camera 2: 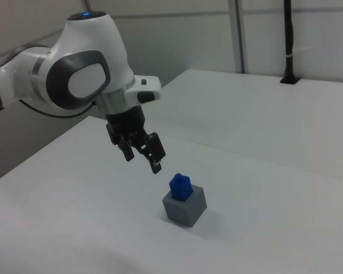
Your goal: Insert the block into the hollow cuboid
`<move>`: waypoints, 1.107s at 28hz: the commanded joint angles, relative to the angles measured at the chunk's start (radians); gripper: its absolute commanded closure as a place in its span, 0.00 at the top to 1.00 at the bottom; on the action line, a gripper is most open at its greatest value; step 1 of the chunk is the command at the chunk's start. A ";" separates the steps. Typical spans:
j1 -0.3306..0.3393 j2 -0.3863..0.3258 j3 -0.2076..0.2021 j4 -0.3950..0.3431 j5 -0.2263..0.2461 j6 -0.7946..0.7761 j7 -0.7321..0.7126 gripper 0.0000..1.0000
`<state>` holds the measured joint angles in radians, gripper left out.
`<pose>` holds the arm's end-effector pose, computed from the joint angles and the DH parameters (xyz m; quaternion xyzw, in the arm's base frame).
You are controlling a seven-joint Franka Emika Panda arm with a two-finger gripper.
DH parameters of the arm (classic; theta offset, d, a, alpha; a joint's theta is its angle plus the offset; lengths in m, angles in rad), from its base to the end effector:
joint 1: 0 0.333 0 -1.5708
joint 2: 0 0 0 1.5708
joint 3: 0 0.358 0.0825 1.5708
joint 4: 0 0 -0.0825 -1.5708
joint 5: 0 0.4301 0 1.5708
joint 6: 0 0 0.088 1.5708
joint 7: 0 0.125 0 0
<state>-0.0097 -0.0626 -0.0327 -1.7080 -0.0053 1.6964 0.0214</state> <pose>0.5887 -0.0261 0.6253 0.9992 -0.0316 0.0255 0.0019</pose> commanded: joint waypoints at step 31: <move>-0.007 0.000 -0.019 0.034 0.045 -0.037 -0.031 1.00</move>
<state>-0.0119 -0.0626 -0.0416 -1.6964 0.0013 1.6959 0.0150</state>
